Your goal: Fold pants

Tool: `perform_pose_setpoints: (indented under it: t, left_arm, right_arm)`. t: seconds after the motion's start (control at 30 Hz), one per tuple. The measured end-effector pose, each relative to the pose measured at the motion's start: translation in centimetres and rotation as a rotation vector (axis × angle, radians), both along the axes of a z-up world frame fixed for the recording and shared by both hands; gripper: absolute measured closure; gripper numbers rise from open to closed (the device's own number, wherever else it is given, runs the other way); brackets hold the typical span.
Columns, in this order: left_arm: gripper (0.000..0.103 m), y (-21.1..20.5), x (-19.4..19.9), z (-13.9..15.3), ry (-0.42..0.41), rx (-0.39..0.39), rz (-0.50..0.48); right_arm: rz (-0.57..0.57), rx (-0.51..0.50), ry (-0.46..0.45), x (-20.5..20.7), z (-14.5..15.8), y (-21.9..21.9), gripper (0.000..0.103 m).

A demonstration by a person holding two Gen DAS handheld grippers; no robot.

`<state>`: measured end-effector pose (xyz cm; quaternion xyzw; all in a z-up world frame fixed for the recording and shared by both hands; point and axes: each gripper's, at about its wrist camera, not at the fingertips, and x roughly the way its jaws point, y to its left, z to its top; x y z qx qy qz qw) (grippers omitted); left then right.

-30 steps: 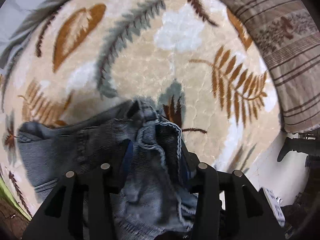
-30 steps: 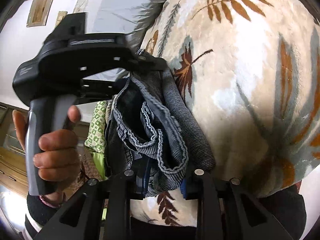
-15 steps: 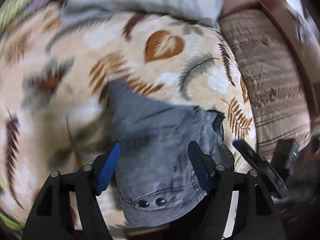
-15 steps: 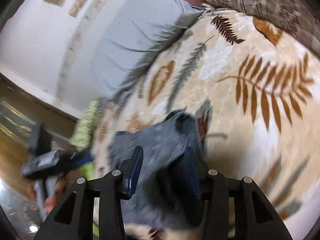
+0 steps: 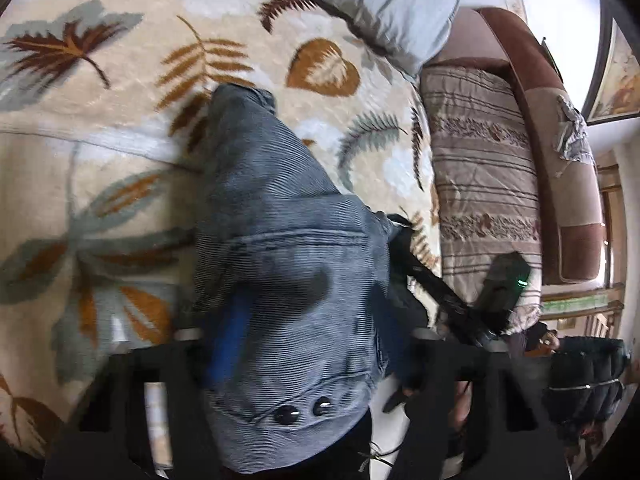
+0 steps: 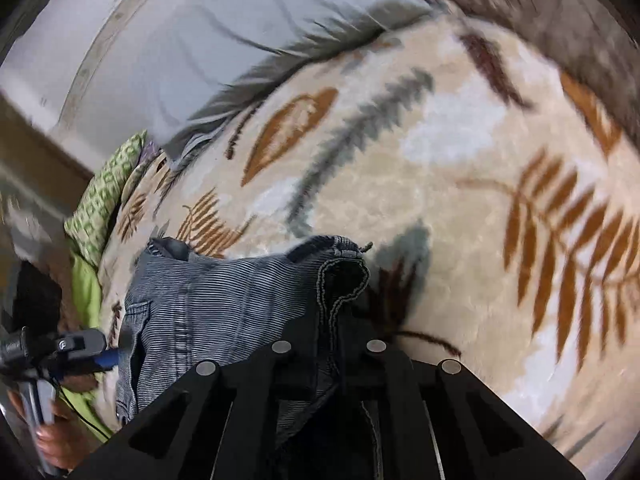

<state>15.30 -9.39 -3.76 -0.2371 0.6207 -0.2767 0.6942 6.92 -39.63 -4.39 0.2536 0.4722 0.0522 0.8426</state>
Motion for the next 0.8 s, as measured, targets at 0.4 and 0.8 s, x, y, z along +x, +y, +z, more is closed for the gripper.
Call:
perform_pose_setpoints:
  t: [0.4,0.8]
  left_arm:
    - [0.074,2.7,-0.8,1.4,-0.054,0.048,0.021]
    - [0.068,0.2,0.0,-1.0,-0.015,0.066,0.024]
  right_arm:
    - [0.061,0.151,-0.124,1.2,5.5,1.9,0.097]
    - [0.046,0.134,-0.073,1.3,3.5,1.5,0.097]
